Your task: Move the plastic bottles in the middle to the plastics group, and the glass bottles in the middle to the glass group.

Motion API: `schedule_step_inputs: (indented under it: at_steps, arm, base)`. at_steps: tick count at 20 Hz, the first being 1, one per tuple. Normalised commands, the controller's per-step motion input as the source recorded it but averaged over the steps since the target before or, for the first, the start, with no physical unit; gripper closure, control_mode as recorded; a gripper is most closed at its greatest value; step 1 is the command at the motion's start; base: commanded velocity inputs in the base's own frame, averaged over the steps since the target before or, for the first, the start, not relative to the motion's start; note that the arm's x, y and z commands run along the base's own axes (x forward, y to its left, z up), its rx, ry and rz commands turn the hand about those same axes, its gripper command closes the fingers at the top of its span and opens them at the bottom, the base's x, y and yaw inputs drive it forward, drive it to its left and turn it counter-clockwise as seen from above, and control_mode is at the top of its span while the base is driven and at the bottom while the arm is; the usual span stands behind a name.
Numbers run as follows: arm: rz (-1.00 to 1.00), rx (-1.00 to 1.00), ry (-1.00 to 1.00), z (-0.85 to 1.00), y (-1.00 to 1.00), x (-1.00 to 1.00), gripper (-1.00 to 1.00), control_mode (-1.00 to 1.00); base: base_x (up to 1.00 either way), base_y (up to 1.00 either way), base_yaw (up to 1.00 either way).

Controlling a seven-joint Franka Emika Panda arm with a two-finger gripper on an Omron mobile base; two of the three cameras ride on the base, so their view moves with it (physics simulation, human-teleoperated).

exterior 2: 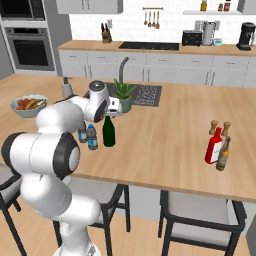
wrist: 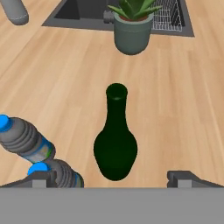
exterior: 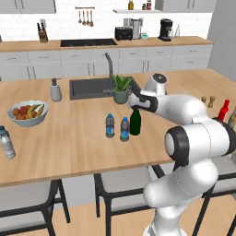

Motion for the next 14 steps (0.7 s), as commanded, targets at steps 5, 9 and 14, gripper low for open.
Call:
schedule_step_inputs:
  at_steps: [5, 9, 14]
  arm:
    - [0.0, 0.0, 0.0, -0.1, 0.0, 0.2, -1.0, -1.0]
    - [0.0, 0.0, 0.0, -0.12, 0.0, 0.14, -1.0, -1.0]
    - [0.0, 0.0, 0.0, -0.12, 0.0, 0.05, -1.0, -1.0]
  base:
    - [0.0, 0.0, 0.0]
    - [0.0, 0.0, 0.0]
    - [0.0, 0.0, 0.0]
